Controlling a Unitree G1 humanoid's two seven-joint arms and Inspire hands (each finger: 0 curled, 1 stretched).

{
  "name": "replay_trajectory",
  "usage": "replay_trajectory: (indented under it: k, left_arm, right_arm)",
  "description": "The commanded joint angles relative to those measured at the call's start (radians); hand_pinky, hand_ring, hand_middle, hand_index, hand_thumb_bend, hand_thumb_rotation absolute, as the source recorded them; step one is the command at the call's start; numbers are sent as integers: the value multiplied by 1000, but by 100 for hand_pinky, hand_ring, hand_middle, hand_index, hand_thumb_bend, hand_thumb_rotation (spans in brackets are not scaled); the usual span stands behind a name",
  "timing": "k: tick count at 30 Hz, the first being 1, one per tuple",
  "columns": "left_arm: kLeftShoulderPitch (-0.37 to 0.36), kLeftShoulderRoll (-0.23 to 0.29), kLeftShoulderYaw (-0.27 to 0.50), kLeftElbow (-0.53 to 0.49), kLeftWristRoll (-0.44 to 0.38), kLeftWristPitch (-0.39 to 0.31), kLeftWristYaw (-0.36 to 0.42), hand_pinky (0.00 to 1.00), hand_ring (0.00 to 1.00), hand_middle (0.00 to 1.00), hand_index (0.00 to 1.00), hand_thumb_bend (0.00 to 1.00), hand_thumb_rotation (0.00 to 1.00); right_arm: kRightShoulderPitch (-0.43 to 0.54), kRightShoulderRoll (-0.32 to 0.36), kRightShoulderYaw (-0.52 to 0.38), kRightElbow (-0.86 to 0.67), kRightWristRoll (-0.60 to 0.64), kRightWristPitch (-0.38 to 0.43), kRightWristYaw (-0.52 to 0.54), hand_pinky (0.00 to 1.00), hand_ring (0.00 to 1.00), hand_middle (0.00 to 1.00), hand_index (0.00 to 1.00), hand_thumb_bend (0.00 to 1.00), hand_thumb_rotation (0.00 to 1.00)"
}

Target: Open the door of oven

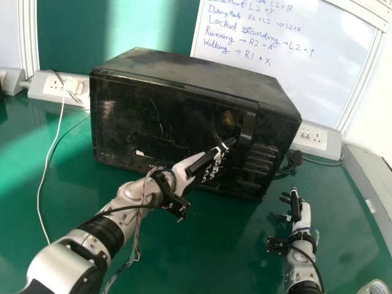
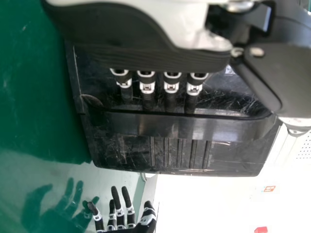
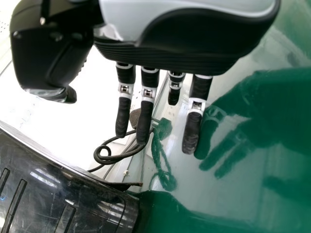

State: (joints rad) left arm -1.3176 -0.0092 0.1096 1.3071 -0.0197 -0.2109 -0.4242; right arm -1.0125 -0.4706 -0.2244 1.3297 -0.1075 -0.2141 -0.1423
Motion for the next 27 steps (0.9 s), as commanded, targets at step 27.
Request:
replay_trajectory:
  k: [27]
  left_arm:
    - [-45,-52,-15,26,47,11,40,86,93,97,97,100,95]
  right_arm:
    - [0,14,-1,7,9,10,5,41,52,65,65,61,98]
